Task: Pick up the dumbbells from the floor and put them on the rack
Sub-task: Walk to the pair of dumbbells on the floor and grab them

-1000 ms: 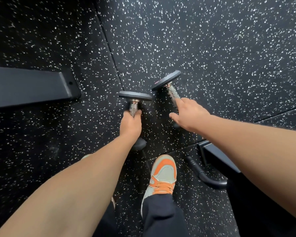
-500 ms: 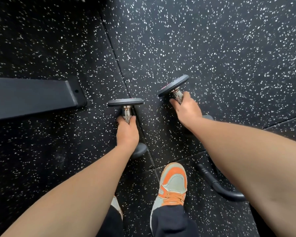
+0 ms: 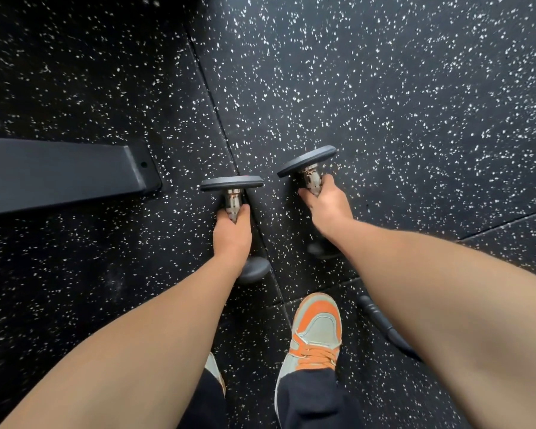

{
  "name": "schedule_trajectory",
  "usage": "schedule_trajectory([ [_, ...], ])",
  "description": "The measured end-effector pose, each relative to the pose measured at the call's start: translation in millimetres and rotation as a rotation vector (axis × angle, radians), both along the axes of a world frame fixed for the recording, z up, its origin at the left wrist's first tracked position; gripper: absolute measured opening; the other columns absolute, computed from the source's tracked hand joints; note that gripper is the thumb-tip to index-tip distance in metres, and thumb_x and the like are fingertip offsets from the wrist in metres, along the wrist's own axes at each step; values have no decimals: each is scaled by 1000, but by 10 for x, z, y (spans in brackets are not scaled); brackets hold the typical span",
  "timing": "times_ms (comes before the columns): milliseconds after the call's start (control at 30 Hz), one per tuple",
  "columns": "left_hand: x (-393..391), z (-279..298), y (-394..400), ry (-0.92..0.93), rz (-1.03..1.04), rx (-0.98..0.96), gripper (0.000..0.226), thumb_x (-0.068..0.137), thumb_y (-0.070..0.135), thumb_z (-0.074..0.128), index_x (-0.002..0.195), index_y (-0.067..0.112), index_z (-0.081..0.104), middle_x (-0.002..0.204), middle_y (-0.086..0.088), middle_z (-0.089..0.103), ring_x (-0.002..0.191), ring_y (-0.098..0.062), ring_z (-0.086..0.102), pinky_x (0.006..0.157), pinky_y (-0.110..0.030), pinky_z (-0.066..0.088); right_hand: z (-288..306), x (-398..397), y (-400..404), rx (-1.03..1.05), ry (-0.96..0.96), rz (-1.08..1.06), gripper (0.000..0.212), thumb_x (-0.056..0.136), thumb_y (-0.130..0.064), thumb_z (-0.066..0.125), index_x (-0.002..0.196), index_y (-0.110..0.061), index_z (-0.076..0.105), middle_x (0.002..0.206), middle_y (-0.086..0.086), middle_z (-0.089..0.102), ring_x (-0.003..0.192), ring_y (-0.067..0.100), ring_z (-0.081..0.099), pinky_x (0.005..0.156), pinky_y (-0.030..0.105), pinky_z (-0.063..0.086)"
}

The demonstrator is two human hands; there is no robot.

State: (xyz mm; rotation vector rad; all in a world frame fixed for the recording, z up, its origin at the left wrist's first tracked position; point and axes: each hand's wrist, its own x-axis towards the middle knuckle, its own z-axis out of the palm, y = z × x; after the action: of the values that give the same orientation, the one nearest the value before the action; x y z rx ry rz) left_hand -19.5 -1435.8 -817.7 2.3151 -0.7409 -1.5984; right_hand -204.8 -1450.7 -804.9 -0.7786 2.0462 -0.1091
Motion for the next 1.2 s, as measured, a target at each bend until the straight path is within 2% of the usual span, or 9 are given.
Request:
schedule_trajectory([
  [100,11,4,-21,15,26,19,33,83,55,52,98,26,54,85,-7,61,77,-37,59,89,-55,53,53,81,30,-7,-45,-95,27,99,-41,58,106,-17,45,90,1,58,74,22,55,65,37,36],
  [233,78,124,20,38,76,58,34,81,55,54,96,25,55,85,-7,59,75,-28,52,90,-55,51,216,157,63,-6,-68,-122,23,100,-36,56,107,-16,46,90,3,58,70,19,54,65,37,37],
  [367,167,462,88,27,74,54,30,82,57,54,87,28,54,82,-4,61,72,-28,55,80,-47,52,539,215,99,-3,-85,-92,23,101,-37,55,105,-16,48,87,2,60,66,15,54,54,34,34],
  [533,286,980,38,18,70,26,28,85,56,55,87,28,54,79,-3,63,65,-24,55,66,-37,46,1110,336,114,-12,-93,-41,26,100,-39,57,108,-16,49,85,-1,59,68,16,57,55,34,38],
  [733,476,1881,-149,59,148,-21,32,83,55,58,90,24,57,78,-6,61,63,-24,53,67,-38,46,2057,500,42,-48,-125,-27,24,98,-43,59,103,-20,51,86,-1,63,70,16,59,54,32,37],
  [833,602,2410,-249,93,191,-51,32,88,49,60,96,18,58,71,-4,59,52,-19,51,56,-31,44,2612,589,-55,-67,-142,21,29,99,-50,56,104,-22,50,85,-3,62,69,15,59,53,32,37],
  [933,764,2968,-336,119,214,-95,26,92,46,59,91,19,56,69,-2,59,49,-15,50,49,-29,41,3180,714,-206,-101,-134,75,33,98,-54,55,103,-22,49,85,-3,63,70,15,59,53,30,38],
  [1067,1024,3723,-431,119,228,-156,24,93,45,57,90,22,55,68,-2,60,47,-14,52,50,-31,46,3962,963,-403,-171,-172,102,30,98,-52,55,105,-24,52,85,-1,67,65,14,60,52,29,42],
  [1200,1285,4503,-499,157,269,-202,24,94,44,57,89,21,55,66,-2,58,46,-15,50,53,-33,45,4810,1280,-553,-233,-193,129,25,95,-52,57,98,-28,52,79,-1,65,58,14,57,48,27,46],
])
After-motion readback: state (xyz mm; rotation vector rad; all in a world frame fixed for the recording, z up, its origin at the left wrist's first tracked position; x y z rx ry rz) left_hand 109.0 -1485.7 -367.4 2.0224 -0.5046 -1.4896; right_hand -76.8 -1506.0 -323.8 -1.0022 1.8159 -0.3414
